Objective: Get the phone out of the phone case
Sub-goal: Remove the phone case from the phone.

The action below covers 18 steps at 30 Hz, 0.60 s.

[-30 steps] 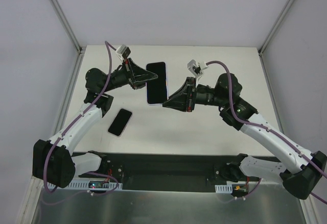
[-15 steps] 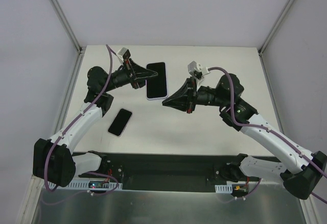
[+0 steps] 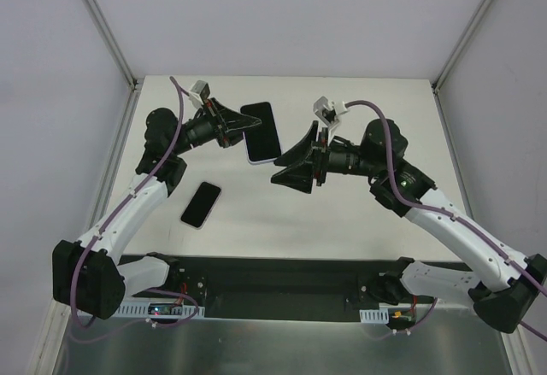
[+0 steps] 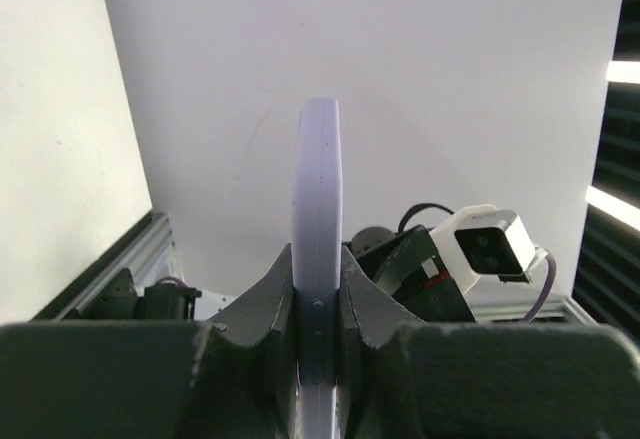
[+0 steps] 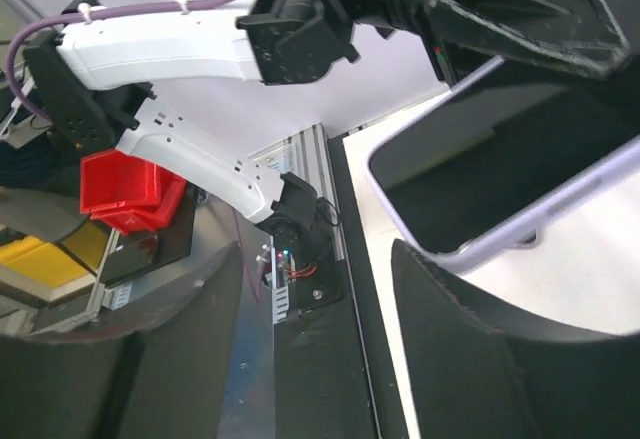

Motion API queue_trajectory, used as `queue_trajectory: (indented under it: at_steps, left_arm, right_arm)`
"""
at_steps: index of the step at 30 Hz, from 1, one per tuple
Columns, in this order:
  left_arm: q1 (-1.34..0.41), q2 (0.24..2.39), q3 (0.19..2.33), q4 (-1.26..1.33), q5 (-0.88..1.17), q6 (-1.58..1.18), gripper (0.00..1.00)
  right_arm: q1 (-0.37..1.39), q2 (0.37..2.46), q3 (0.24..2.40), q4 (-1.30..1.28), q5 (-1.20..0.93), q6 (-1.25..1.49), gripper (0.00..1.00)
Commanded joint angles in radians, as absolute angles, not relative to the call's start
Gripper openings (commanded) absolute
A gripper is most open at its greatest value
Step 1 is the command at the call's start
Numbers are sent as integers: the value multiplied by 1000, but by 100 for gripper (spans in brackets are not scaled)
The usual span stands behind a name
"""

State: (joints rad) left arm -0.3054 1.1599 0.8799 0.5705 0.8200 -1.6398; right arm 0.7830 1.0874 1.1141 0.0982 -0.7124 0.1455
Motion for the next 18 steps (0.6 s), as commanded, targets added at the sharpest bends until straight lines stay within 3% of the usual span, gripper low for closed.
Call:
queue_trajectory:
  at_steps: [1,13,18]
  left_arm:
    - [-299,1069,965,526,811,-1508,0]
    - [-296,1074,966,566,848,-1493,0]
    - [-296,1077,966,566,847,-1494,0]
  right_arm:
    - [756,997,1069,35,-508,241,70]
    - [696,1058,974,319,-537,613,73]
    - [692,1089,960,431,-572,692,58]
